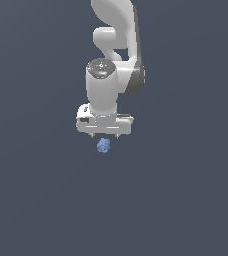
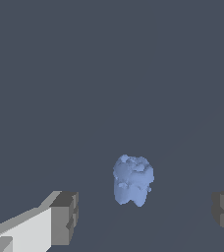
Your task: Pick up the object and move it to a goal position.
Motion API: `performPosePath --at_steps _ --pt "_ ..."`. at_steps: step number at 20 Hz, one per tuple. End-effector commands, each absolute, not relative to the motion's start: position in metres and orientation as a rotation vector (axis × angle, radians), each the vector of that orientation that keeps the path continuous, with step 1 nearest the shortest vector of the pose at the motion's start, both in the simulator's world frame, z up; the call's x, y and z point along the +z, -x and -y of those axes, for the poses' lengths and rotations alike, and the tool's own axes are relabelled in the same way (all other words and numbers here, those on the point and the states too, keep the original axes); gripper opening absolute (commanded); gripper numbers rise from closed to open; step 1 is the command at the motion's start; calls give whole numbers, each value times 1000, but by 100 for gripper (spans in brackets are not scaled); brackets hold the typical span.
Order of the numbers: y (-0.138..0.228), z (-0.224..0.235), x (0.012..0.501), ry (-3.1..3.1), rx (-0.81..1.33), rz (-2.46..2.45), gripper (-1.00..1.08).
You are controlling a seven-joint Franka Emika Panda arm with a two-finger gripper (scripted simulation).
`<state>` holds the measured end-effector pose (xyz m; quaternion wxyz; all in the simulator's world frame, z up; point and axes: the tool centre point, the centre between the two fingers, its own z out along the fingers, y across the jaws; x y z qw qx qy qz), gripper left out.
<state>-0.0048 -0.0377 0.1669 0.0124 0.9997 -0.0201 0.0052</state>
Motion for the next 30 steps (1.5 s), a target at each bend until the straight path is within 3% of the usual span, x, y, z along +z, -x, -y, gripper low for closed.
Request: performPosePath --at_steps 1,16,30 --pt "5 38 167 -3116 16 63 100" --pt "10 37 168 -3108 -9 0 100" --pt "35 48 104 -3127 -2 247 100"
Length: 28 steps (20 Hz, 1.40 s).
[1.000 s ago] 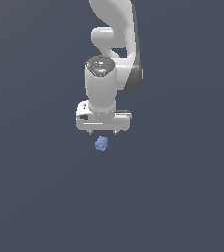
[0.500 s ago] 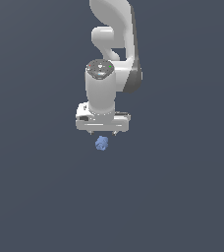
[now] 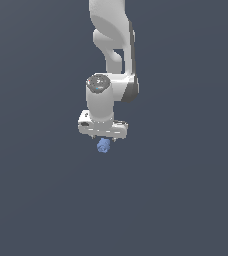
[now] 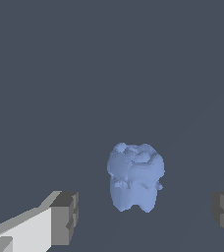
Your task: Pick up the object and move it to a goal position.
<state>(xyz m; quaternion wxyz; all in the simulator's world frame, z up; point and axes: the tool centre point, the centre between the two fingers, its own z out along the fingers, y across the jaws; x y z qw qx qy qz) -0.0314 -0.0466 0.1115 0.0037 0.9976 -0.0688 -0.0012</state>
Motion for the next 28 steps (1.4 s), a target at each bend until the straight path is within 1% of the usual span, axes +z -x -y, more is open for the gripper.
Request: performPosePath --at_steps 1,12,22,27,28 --pt "36 49 101 -3127 -1 263 100" --pt "42 51 87 -3126 -2 308 100" --pt "44 51 45 -3126 0 313 100" --pt "43 51 39 -3126 0 314 100" --pt "43 51 39 -3126 0 314 -100"
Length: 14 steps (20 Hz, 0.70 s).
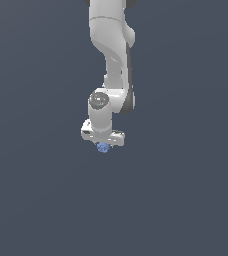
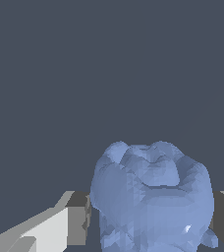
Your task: Pick up the object and move it to a goal position.
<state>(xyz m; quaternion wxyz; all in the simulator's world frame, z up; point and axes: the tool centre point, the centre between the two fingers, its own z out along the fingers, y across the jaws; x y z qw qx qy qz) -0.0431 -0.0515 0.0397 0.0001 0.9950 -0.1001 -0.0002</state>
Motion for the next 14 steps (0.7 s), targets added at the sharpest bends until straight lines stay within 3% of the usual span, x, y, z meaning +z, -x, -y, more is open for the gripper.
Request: performPosePath --at_steps 1,14 --pt "43 51 39 -3126 0 314 -100" --pt "42 54 45 -3126 3 315 -100"
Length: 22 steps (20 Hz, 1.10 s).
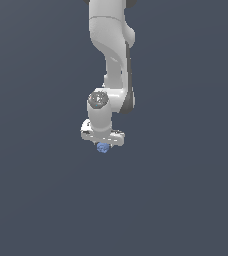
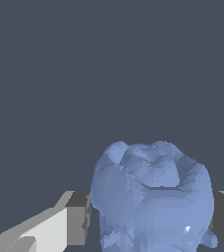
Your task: Pick up the object and move it to a goal position.
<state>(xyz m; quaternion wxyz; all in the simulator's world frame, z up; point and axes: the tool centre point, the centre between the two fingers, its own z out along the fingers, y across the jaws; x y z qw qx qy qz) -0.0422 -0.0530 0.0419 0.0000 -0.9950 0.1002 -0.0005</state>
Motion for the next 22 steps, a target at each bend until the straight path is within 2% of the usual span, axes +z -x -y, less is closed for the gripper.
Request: performPosePath --at_steps 1,10,22 --pt "41 56 47 3126 -3 -315 -100" --pt "33 83 97 3126 -3 -315 -100" --pt "13 146 211 3125 -1 -315 -100"
